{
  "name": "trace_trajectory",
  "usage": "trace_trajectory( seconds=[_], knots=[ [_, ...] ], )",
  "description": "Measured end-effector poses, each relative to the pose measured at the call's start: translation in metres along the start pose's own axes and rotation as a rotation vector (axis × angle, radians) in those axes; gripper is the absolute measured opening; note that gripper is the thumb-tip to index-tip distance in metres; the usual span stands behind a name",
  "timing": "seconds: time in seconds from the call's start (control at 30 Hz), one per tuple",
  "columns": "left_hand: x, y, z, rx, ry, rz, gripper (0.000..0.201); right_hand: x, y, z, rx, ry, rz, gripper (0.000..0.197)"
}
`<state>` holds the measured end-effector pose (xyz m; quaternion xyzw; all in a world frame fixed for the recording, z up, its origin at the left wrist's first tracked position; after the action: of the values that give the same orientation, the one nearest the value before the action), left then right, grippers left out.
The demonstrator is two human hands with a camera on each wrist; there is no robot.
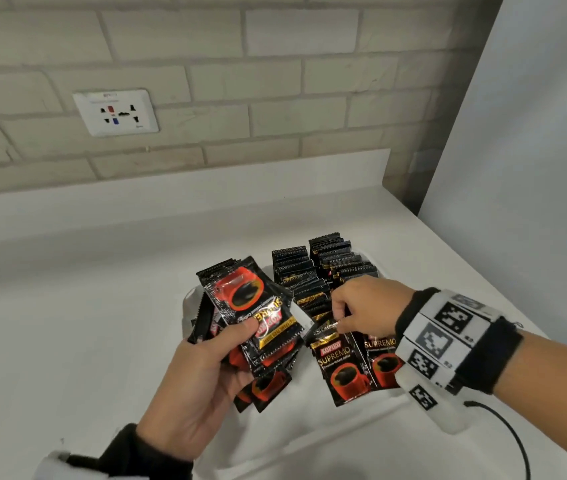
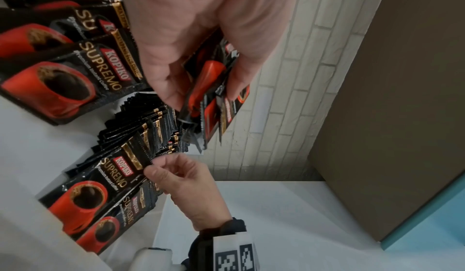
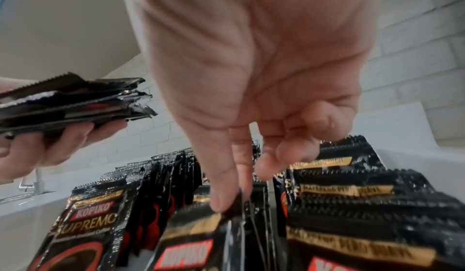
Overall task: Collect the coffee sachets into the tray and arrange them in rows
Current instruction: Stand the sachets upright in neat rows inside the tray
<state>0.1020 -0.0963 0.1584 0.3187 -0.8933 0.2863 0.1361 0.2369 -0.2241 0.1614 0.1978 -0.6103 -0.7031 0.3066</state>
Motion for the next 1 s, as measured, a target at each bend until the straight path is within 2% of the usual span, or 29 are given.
trace_trajectory(
  seconds=[0.1,0.17,0.27,0.33,0.37,0.43,0.5,0.6,0.73,0.83,0.93,1.0],
  knots=[
    [0.000,-0.001,0.001,-0.005,-0.016,-0.006,0.054,0.002,0.004,-0.004,0.021,-0.019,-0.037,0.015],
    [0.000,-0.002,0.001,0.012,-0.015,-0.013,0.059,0.008,0.014,-0.004,-0.058,-0.031,-0.130,0.015],
    [0.000,-0.004,0.003,0.023,-0.016,-0.017,0.059,0.027,0.036,0.009,-0.443,-0.068,-0.275,0.015],
    [0.002,-0.008,0.006,0.007,-0.018,-0.009,0.053,0.044,0.041,0.024,-0.732,-0.122,-0.285,0.019],
    [0.003,-0.011,0.008,-0.005,-0.023,-0.003,0.049,0.051,0.039,0.031,-0.837,-0.141,-0.290,0.028],
    [0.006,-0.017,0.012,-0.022,-0.022,0.011,0.042,0.059,0.030,0.038,-0.920,-0.163,-0.343,0.041],
    [0.009,-0.022,0.016,-0.039,-0.025,0.028,0.040,0.061,0.023,0.038,-0.987,-0.196,-0.409,0.033],
    [0.015,-0.025,0.019,-0.064,-0.036,0.051,0.037,0.059,0.012,0.032,-1.112,-0.273,-0.392,0.021],
    [0.017,-0.023,0.023,-0.067,0.014,0.073,0.028,0.059,0.000,0.028,-1.409,-0.366,-0.332,0.015],
    [0.016,-0.021,0.022,-0.041,0.035,0.052,0.028,0.061,0.000,0.019,-1.606,-0.407,-0.364,0.036],
    [0.014,-0.018,0.019,-0.025,0.043,0.019,0.030,0.062,0.008,-0.002,-1.709,-0.385,-0.463,0.083],
    [0.012,-0.013,0.016,-0.008,0.045,-0.006,0.032,0.065,0.016,-0.017,-1.700,-0.377,-0.511,0.088]
  ],
)
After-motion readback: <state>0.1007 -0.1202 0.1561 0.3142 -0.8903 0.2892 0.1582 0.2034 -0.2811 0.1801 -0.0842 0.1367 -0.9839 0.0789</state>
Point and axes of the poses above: each hand's wrist, its own x-axis away from the middle knuckle, its own y-axis out of the back of the hand, z = x × y, the point moved 7 cm from there along -x, towards the middle knuckle, and after that the axes turned 15 degrees about -z, right-handed, at the moved point
